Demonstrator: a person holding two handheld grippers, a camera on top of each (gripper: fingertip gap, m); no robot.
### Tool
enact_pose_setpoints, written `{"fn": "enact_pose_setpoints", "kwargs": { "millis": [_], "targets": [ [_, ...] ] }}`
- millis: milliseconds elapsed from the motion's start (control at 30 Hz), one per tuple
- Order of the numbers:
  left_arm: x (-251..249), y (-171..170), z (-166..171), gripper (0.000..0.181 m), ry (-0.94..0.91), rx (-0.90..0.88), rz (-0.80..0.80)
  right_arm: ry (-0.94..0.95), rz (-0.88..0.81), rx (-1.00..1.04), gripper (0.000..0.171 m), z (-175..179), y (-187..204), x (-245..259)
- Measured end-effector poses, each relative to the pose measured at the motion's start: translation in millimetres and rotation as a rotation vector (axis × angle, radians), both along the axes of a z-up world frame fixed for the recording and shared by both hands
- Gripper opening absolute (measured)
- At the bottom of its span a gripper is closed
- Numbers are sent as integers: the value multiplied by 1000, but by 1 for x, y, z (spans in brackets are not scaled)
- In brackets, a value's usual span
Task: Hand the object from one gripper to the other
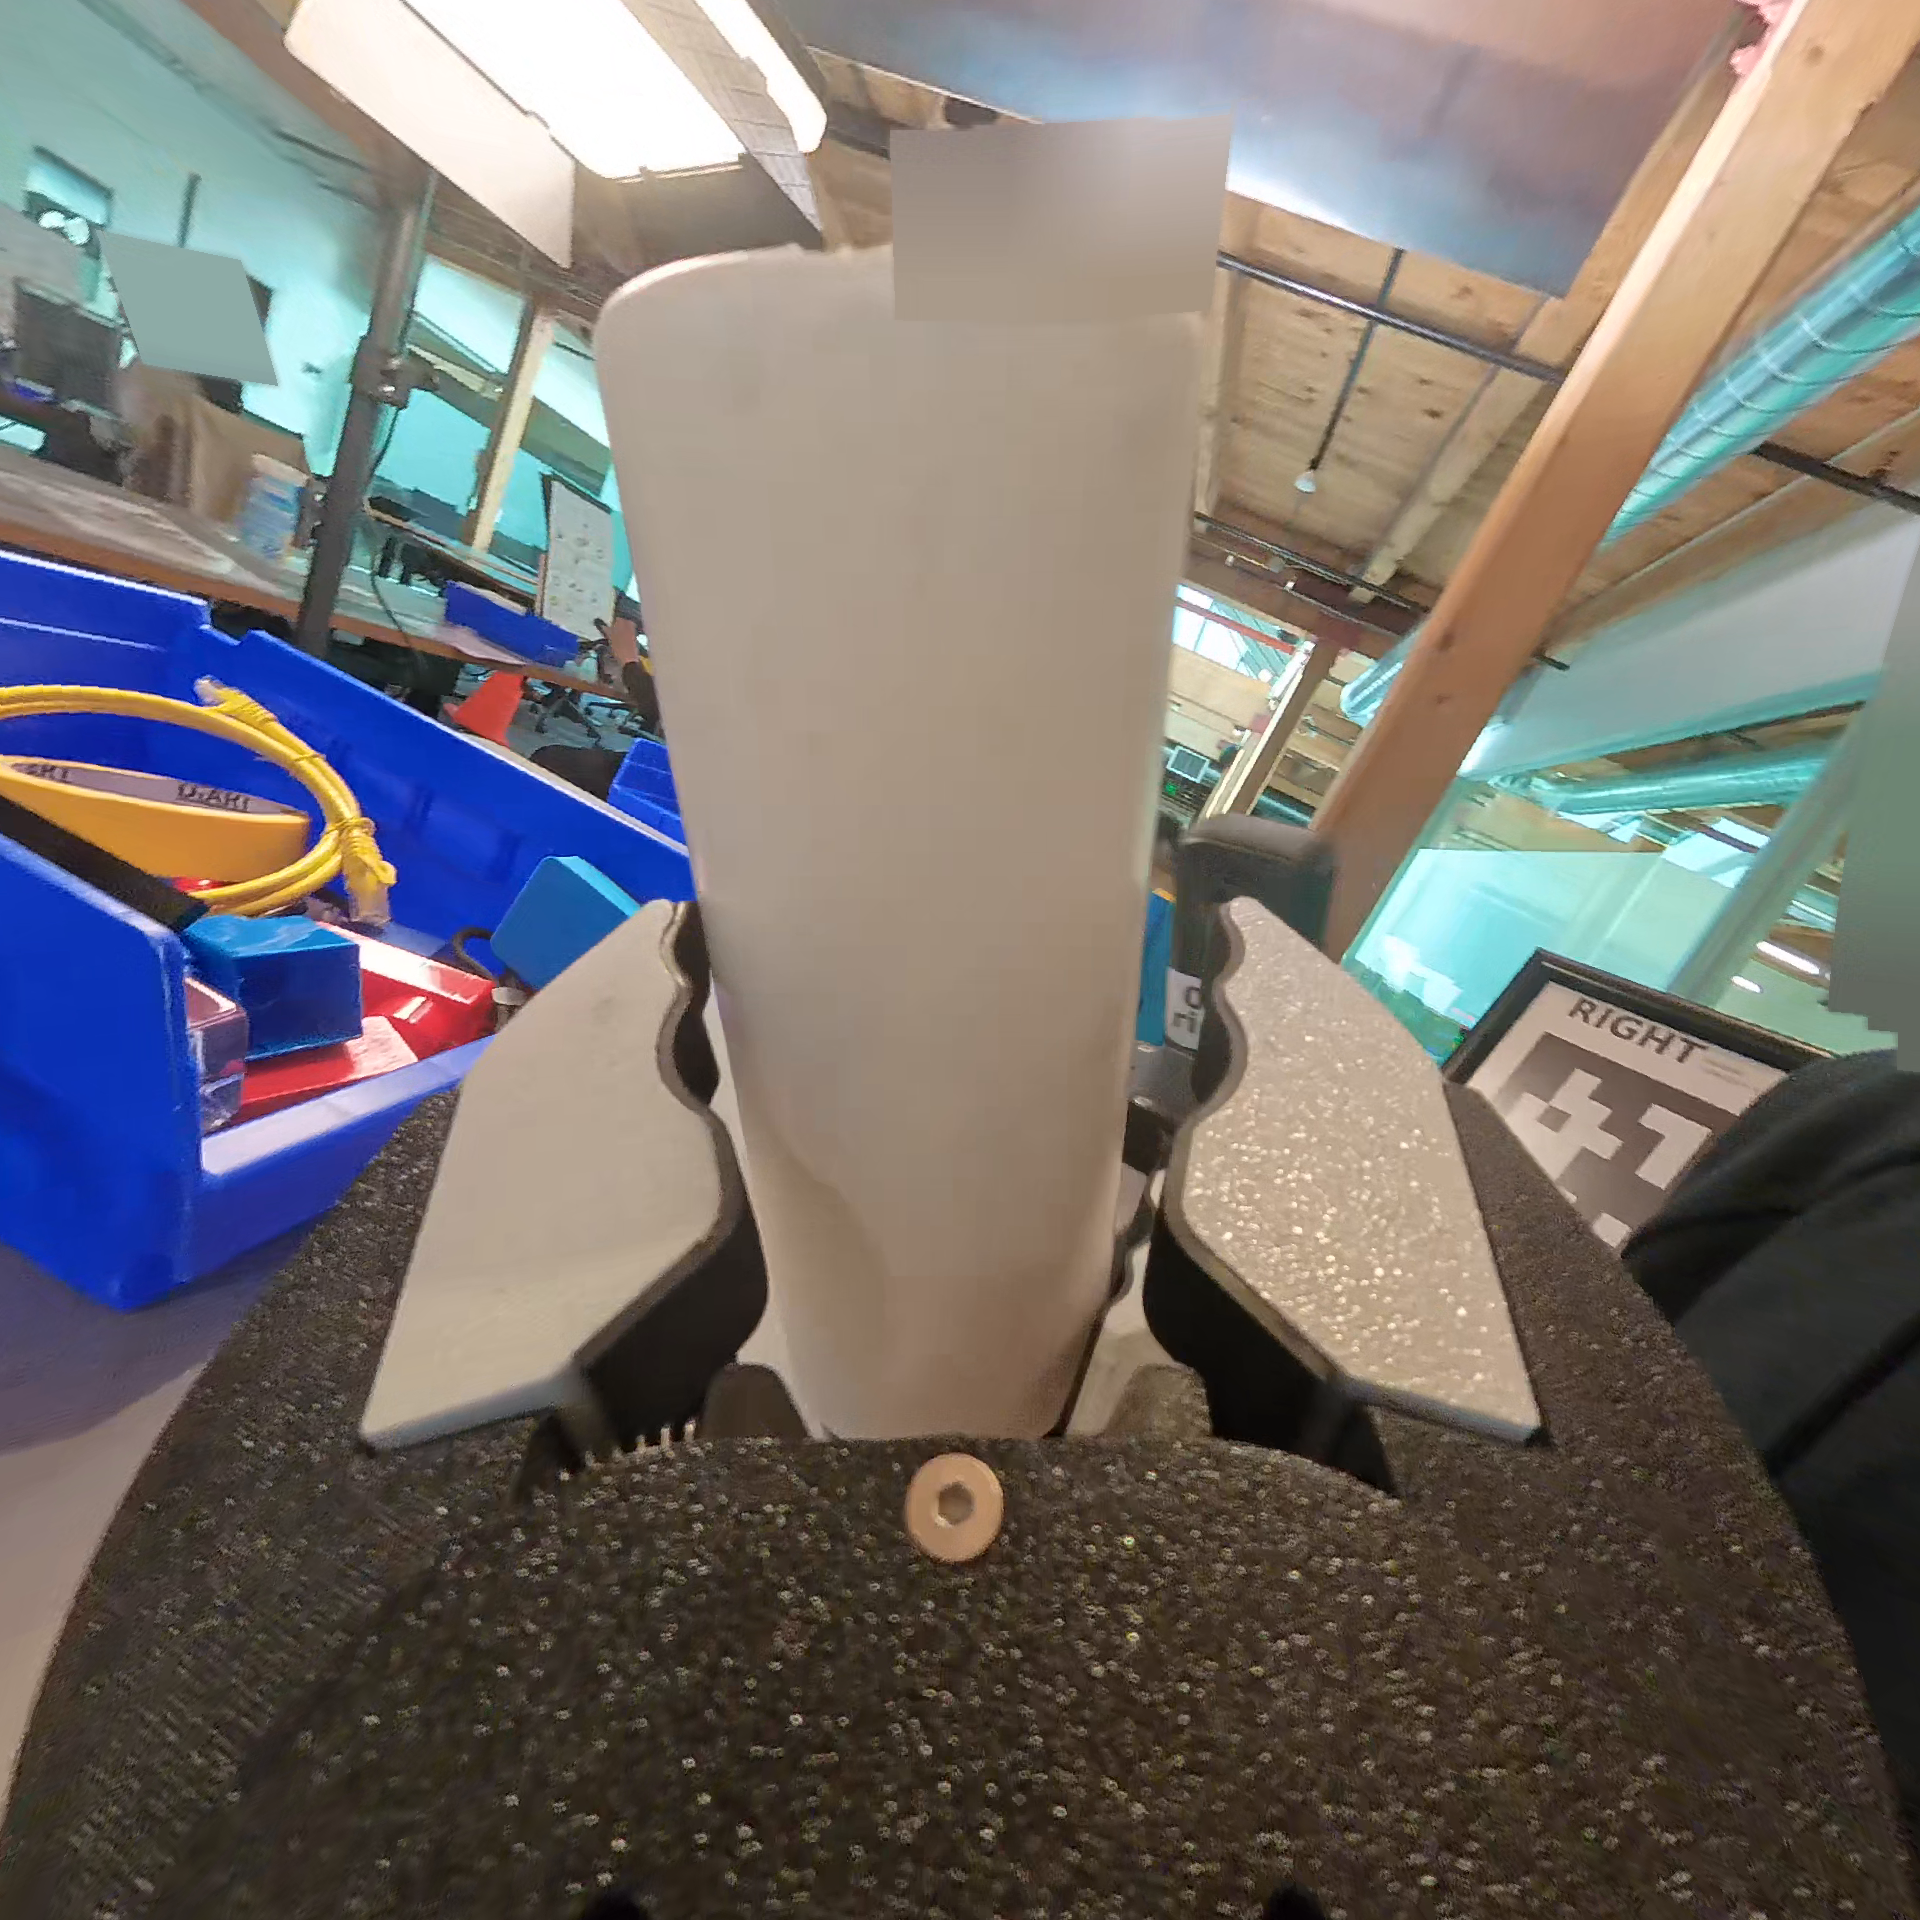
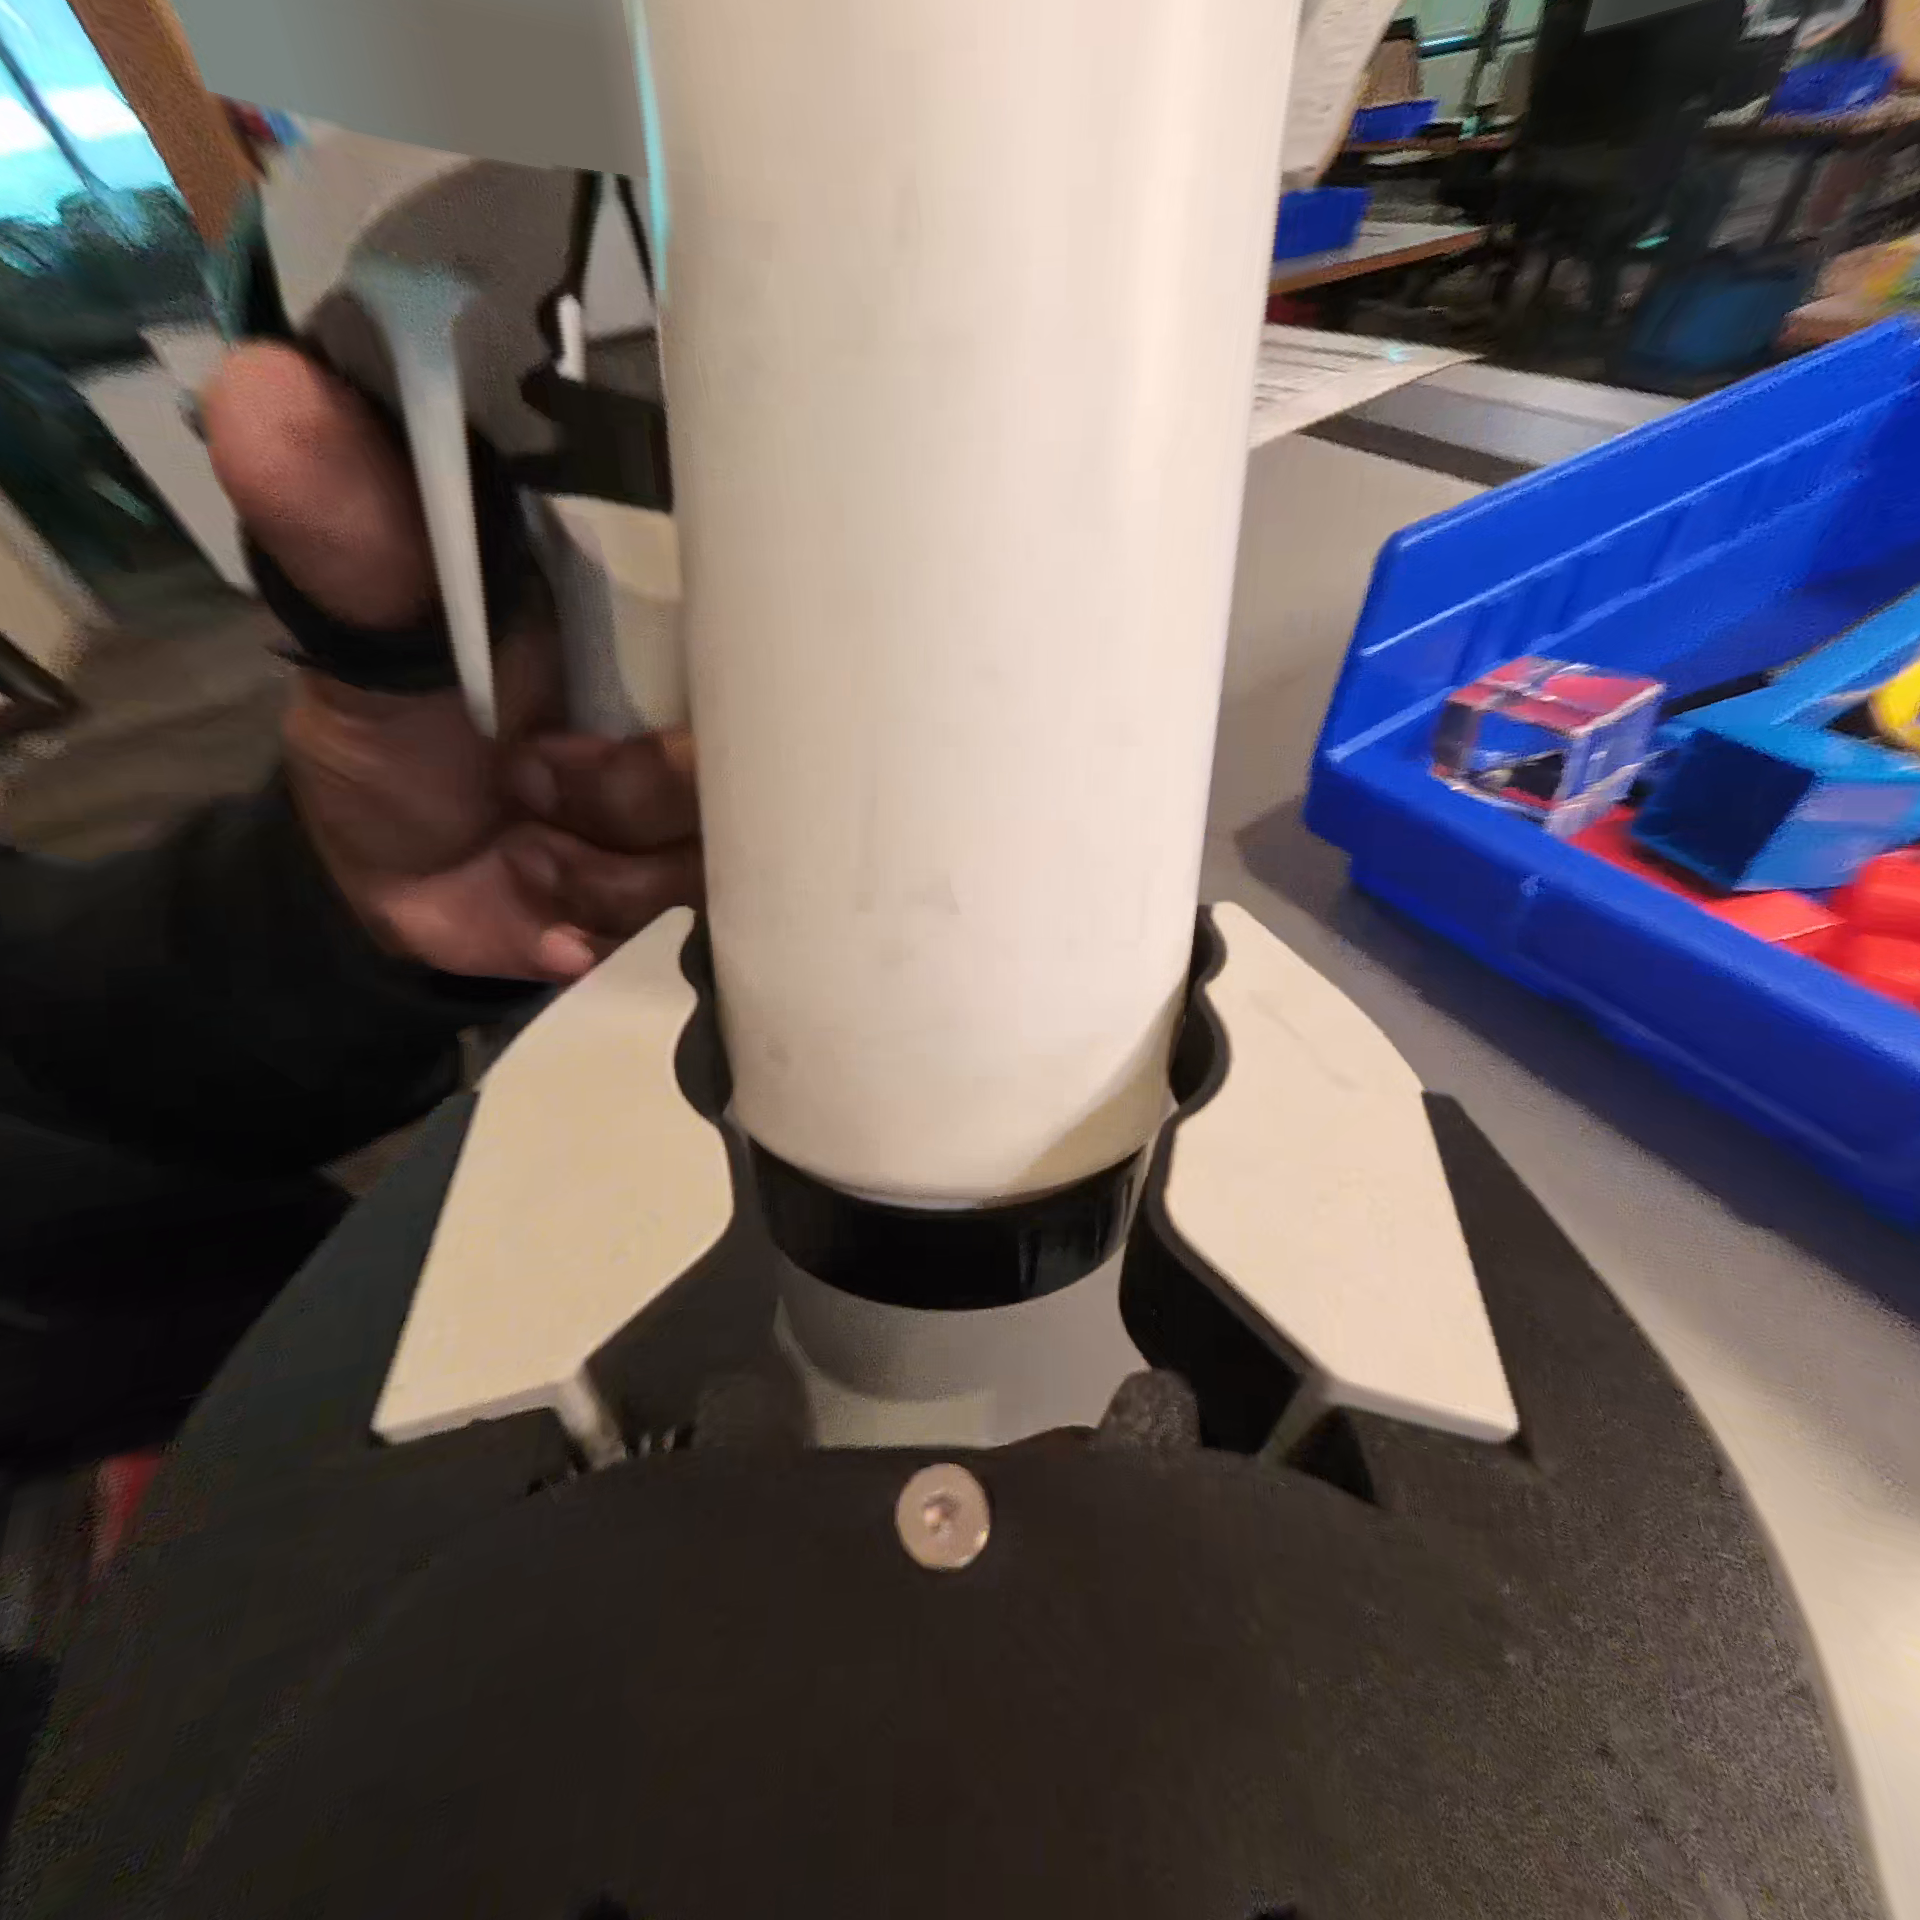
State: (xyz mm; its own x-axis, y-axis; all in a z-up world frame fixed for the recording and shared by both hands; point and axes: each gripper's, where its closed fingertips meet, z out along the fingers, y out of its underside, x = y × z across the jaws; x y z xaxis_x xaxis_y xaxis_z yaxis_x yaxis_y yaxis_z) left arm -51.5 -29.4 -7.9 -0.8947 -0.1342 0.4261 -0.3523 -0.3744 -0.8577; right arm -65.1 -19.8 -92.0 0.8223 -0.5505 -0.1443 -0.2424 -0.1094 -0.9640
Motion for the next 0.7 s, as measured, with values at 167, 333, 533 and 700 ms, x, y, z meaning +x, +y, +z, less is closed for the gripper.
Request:
{"fn": "enact_pose_setpoints", "kwargs": {
  "millis": [167, 333, 533, 700],
  "targets": [
    [-7, -1, -6, 100, -10, 36, -78, 218, 153, 323, 85, 20, 1, -15],
    [-15, -14, -21, 105, 136, 47, -273, 301, 251, 382, 85, 18, 6, -28],
    [-29, -30, -36, 93, 90, 170, -334, 297, 248, 235, 85, 1, 14, -31],
    [10, -3, -27, 93, -245, 415, 111, 151, 91, 87, 88, 1, -18, -10]
  ]
}}
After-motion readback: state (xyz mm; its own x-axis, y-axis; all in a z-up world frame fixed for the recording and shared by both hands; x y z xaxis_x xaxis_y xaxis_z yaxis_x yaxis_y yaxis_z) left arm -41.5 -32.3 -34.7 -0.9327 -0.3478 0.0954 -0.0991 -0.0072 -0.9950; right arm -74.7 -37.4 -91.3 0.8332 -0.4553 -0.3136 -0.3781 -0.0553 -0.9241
